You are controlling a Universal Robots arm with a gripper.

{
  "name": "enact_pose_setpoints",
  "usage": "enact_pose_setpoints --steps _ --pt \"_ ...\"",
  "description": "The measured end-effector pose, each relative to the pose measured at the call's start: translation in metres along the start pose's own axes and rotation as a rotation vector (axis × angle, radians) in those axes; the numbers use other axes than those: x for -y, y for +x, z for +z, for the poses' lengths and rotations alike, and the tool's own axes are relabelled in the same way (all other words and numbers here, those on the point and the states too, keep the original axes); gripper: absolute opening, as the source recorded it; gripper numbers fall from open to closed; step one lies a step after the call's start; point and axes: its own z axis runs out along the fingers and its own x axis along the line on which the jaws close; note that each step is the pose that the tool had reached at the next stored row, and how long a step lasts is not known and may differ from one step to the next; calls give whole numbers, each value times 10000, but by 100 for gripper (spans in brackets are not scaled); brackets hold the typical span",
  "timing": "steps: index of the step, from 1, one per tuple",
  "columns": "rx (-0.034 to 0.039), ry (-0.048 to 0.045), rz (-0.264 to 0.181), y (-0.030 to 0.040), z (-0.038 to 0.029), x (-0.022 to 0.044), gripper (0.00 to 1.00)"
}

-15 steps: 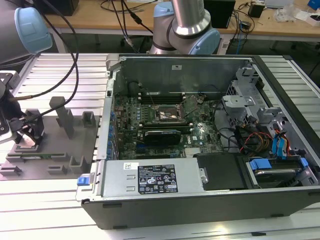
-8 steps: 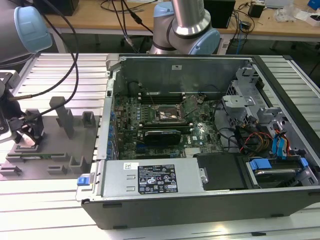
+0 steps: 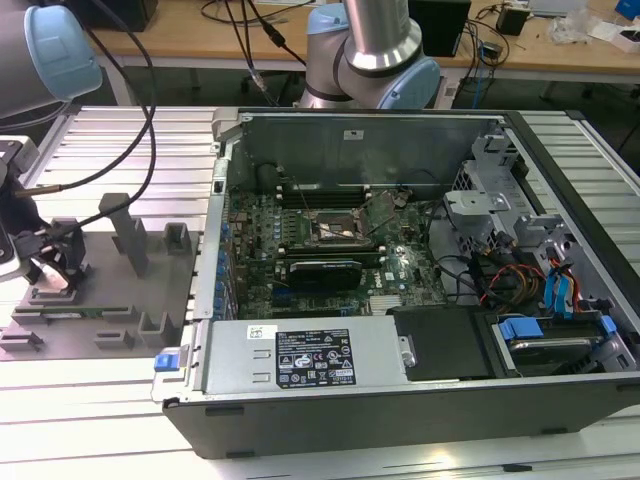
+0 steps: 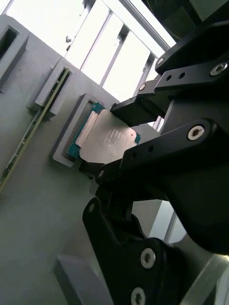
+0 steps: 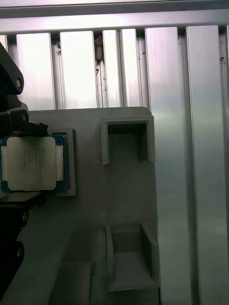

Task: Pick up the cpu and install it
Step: 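Pick up the cpu and move it towards the insertion slot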

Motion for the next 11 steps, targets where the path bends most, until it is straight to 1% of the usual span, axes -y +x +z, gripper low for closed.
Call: enact_pose_setpoints --steps 9,11 --pt "-2 1 0 0 -4 0 55" --pt "-4 4 1 0 -25 0 55"
